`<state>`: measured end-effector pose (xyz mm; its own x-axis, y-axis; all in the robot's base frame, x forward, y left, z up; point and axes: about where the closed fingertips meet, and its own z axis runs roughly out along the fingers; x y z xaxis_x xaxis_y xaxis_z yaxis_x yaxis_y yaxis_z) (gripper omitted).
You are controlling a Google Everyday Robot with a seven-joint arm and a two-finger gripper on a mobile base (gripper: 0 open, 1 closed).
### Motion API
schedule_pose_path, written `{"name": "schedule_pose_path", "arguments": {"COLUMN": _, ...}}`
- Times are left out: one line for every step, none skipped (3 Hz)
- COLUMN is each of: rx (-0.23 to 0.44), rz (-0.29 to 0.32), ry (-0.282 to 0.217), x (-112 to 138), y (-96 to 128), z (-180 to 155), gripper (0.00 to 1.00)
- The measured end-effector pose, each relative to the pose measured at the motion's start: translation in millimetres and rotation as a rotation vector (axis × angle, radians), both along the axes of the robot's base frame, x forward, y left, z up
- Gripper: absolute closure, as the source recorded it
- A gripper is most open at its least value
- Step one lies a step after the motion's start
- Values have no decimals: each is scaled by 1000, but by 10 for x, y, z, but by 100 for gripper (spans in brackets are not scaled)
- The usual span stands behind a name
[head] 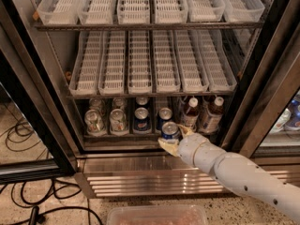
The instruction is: Pick pepsi can from bottom shelf of fridge
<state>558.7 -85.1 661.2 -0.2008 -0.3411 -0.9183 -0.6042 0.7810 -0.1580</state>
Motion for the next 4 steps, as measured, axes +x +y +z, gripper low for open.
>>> {"name": "schedule_pose_path", "arguments": {"rx": -49, "rz": 118, "ry": -11, "x": -149, "y": -11, "z": 102, "gripper": 100}}
{"name": "schedule_pose_path", "arguments": {"rx": -44, "rz": 251, "ry": 3, "x": -264, "y": 125, "z": 102, "gripper": 100}}
{"name": "schedule_pose_path", "arguments": {"rx": -44, "rz": 330, "ry": 47, "x": -446, "y": 240, "z": 26, "gripper": 100}}
{"name": "schedule_pose_path", "arguments": {"rx": -44, "rz": 330, "ry": 47, "x": -446, "y": 240, "z": 26, "gripper": 100}}
